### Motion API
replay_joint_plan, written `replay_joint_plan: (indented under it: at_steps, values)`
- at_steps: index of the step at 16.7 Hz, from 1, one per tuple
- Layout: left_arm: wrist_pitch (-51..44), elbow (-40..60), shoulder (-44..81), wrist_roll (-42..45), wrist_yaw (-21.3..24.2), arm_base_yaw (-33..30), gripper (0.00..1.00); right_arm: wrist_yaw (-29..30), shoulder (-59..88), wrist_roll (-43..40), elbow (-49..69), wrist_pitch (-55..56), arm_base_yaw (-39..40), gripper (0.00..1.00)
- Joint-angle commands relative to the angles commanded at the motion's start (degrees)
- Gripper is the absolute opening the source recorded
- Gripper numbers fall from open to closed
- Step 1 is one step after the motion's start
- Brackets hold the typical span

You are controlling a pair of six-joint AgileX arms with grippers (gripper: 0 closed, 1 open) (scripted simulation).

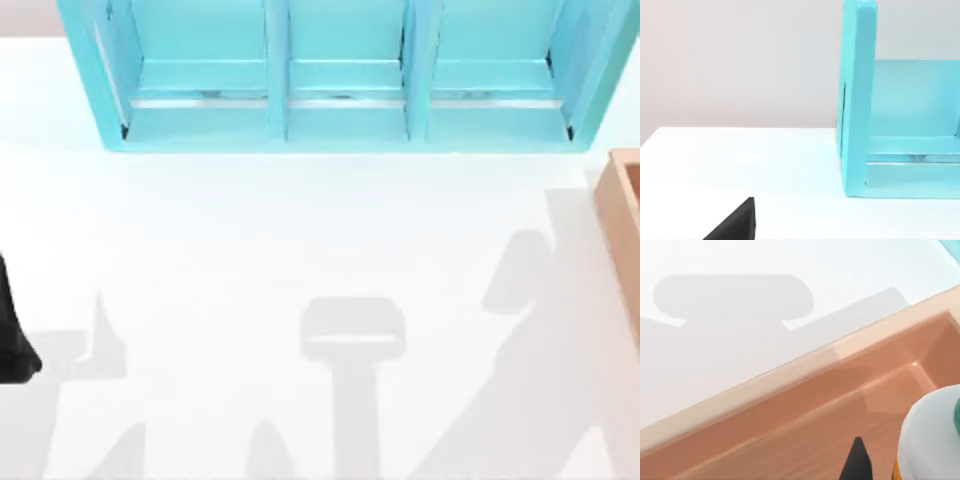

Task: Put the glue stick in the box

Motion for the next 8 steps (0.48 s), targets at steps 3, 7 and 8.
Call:
replay_joint_plan:
  at_steps: [3, 7, 8]
  values:
    - [0.0, 0.0, 0.0, 0.0, 0.0, 0.0, 1.00, -8.0, 1.0, -9.5, -1.3, -6.9, -6.5, 0.00]
    - [0.0, 0.0, 0.0, 0.0, 0.0, 0.0, 1.00, -17.4, 1.9, -24.8, -6.2, -14.5, -17.2, 0.00]
    - [0.0, 0.0, 0.0, 0.0, 0.0, 0.0, 1.00, -19.4, 2.1, -28.5, -7.8, -16.1, -20.0, 0.00]
